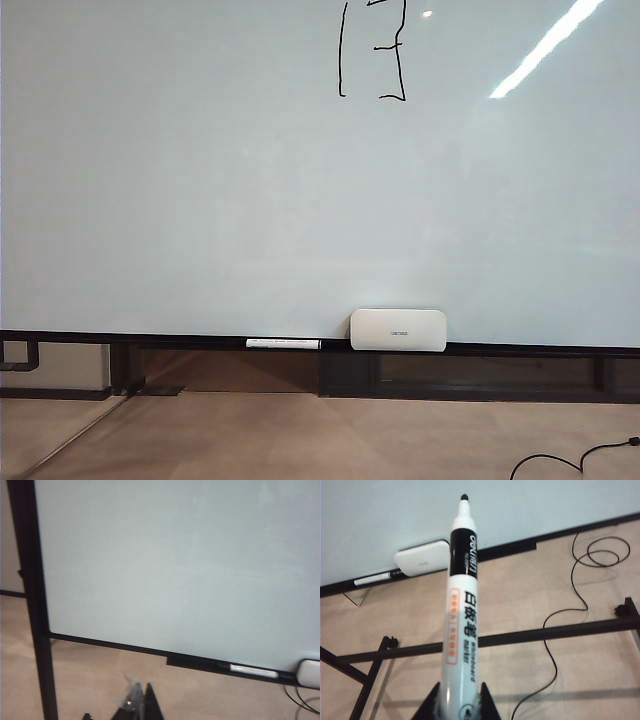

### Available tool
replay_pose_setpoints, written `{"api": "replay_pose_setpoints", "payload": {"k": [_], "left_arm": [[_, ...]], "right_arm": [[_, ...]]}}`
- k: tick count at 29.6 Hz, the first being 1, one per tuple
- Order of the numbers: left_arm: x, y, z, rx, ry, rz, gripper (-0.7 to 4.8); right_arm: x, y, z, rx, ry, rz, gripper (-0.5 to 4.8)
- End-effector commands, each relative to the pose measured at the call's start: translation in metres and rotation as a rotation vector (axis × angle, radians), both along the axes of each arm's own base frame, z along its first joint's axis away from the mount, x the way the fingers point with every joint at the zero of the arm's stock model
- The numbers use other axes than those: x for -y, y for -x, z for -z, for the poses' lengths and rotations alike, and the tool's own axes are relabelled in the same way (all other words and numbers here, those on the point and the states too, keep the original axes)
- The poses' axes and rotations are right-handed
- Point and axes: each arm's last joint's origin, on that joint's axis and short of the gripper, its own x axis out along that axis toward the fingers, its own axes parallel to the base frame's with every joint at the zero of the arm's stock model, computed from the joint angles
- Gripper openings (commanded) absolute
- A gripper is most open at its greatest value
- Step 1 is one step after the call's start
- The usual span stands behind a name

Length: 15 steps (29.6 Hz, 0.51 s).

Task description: Reach to the right to find the marker pen, pick it up, and write the number 13 on the whiteboard.

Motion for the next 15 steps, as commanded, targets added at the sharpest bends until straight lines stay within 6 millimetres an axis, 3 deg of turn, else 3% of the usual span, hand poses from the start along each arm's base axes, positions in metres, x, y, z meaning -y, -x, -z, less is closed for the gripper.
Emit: {"api": "replay_pose_setpoints", "payload": {"k": [1,15], "left_arm": [[-0.0015,-0.0014,0.0052,-0.027,-0.006,-0.018,-0.06],[-0.0016,-0.0016,0.0097,-0.074,-0.014,-0.019,-0.06]], "right_arm": [[0.0000,-0.0014,0.0037,0.000,-0.001,-0.004,-0.01],[0.0000,-0.0014,0.0064,-0.015,-0.002,-0.003,-0.01]]}}
